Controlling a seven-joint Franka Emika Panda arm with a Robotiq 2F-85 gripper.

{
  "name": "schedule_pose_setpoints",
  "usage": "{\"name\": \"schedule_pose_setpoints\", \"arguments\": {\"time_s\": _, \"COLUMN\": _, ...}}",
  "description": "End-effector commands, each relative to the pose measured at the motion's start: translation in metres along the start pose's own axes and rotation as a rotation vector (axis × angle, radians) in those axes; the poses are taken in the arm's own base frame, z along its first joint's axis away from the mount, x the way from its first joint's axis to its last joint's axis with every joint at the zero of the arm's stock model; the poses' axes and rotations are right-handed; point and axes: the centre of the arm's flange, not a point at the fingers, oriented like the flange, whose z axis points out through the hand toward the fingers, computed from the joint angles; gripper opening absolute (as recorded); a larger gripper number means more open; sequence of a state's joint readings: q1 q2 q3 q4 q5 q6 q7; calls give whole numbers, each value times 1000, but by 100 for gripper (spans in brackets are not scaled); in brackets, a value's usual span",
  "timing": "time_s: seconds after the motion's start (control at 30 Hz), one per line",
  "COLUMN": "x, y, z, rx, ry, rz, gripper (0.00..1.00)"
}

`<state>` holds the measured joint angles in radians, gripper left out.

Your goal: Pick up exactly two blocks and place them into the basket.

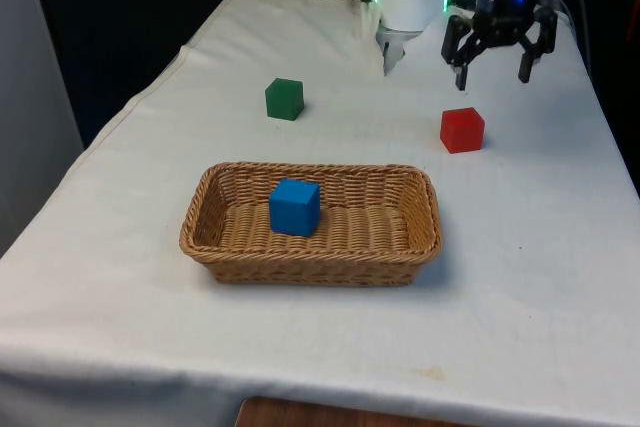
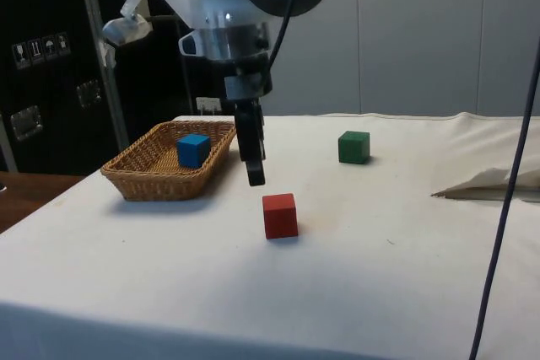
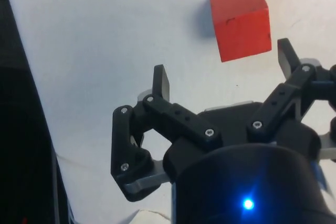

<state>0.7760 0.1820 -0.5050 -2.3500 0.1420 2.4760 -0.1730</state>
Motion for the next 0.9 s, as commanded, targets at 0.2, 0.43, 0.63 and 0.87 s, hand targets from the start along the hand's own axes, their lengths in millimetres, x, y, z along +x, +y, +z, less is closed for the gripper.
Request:
{"name": "schedule_pose_setpoints", "arguments": {"time_s": 0.2, "x": -6, "y": 6, "z": 13, "rx": -14, "ry": -6, "rz": -35, "gripper": 100}}
{"name": "schedule_pose_setpoints", "arguments": {"time_s": 0.43, "x": -9, "y": 14, "z": 26, "rx": -28, "ry": -11, "rz": -62, "gripper": 100}}
{"name": "schedule_pose_setpoints", "arguments": {"time_s": 0.63, "x": -15, "y": 13, "z": 38, "rx": -38, "ry": -7, "rz": -81, "gripper": 100}}
{"name": "schedule_pose_setpoints", "arguments": {"time_s": 0.87, "x": -20, "y": 11, "z": 50, "rx": -50, "ry": 6, "rz": -91, "gripper": 100}}
